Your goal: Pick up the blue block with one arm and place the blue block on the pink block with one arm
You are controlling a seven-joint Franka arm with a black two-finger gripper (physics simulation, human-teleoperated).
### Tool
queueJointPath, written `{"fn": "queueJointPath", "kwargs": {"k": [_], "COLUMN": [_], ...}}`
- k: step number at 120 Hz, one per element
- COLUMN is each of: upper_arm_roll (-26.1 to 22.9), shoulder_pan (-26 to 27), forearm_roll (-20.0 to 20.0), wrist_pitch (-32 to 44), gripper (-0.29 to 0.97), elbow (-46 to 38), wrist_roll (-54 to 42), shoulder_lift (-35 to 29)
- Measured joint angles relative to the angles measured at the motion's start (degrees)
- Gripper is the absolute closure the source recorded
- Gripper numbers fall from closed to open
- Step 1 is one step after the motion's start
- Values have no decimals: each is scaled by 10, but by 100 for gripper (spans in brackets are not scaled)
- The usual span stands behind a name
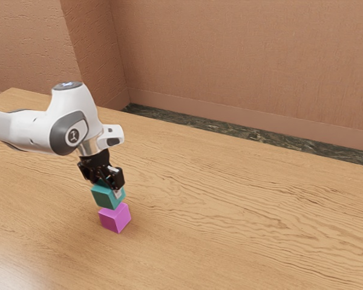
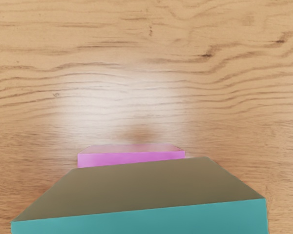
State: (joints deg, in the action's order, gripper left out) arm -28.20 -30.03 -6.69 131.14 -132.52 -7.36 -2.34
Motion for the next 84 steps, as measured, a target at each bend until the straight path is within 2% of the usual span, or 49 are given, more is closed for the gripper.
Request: {"fn": "queueJointPath", "kwargs": {"k": [31,59,84], "upper_arm_roll": [-1,-2,-2], "shoulder_pan": [-5,-6,-9], "forearm_roll": [-4,-4,-3], "wrist_pitch": [-1,-19,-41], "gripper": [7,2,1], "elbow": [1,14,24], "wrist_roll": [1,2,2], "shoulder_lift": [-2,-50,-60]}}
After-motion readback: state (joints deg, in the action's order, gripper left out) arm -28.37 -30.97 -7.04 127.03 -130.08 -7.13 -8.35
